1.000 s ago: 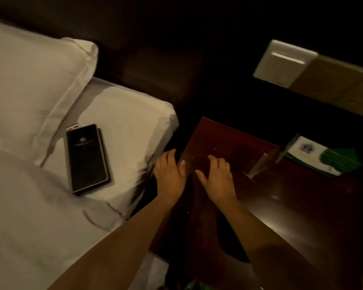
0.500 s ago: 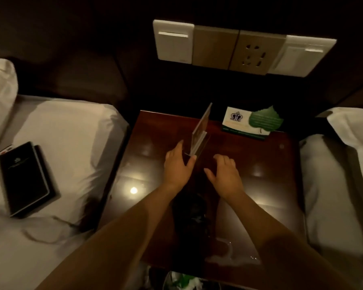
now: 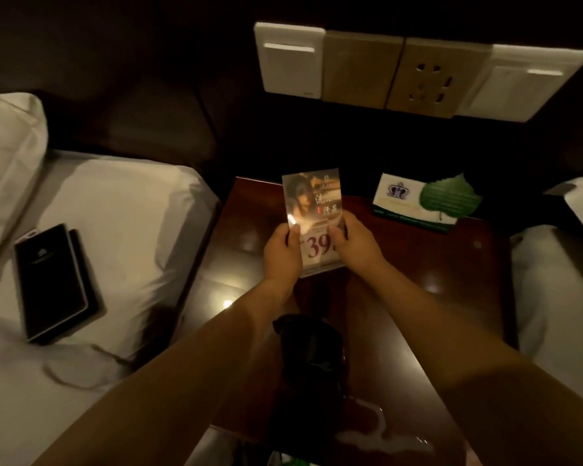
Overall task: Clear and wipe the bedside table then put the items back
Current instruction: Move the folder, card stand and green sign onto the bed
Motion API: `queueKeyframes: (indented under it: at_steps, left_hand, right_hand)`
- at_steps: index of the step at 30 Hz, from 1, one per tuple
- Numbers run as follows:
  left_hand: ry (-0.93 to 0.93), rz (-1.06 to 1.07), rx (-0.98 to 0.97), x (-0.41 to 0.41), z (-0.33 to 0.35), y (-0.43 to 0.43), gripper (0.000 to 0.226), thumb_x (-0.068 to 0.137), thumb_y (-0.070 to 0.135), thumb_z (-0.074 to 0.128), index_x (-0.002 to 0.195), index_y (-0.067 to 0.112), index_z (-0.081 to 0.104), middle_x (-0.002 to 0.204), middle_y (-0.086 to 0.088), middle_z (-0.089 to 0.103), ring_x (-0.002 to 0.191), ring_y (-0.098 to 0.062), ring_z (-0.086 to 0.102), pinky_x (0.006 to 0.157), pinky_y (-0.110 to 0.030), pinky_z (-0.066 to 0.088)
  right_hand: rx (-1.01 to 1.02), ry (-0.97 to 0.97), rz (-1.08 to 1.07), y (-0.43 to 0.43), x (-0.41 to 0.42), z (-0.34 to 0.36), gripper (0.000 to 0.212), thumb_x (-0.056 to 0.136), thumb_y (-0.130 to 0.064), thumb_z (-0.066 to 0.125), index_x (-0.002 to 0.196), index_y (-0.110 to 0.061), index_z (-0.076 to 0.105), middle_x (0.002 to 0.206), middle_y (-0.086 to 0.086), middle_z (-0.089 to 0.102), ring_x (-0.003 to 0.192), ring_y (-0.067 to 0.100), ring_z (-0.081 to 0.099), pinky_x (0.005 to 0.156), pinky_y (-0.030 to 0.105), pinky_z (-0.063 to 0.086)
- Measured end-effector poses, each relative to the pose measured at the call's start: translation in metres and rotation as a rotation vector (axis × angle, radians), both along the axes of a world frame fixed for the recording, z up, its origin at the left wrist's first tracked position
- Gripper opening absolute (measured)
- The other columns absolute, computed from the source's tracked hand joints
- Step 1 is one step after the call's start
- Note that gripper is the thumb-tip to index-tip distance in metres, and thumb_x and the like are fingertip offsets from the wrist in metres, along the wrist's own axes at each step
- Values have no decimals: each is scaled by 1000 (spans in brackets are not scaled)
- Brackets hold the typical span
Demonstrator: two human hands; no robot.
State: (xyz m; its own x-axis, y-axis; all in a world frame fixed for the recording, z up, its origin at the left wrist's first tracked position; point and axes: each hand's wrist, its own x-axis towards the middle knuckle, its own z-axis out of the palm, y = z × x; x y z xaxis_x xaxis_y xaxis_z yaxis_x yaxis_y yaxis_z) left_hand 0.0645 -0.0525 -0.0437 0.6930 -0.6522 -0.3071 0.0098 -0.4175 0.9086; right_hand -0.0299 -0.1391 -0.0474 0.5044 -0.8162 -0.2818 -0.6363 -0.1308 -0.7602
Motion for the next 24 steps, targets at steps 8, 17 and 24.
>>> queueKeyframes:
  at_steps: [8,17,24]
  left_hand:
    - [124,247,62,77,10,28,28,95,18,42,122,11,48,114,-14,64,103,-29,64,92,-46,53]
    - [17,383,89,201,14,82,39,89,2,40,125,12,51,111,-8,65,101,-24,64,89,-35,54]
    - [-30,442,131,298,0,119,38,80,-9,41,114,3,54,107,-22,67,90,-32,66,77,-40,58]
  right_hand:
    - [67,-13,71,39,91,6,40,94,-8,44,134,-6,40,131,18,52,119,31,51,98,41,46]
    - [69,35,246,85,233,11,50,93,-6,43,141,-12,33,135,19,45,124,32,46,103,39,43]
    - [157,35,331,119,337,-2,53,92,-3,39,143,-11,29,139,19,41,125,34,45,107,38,39]
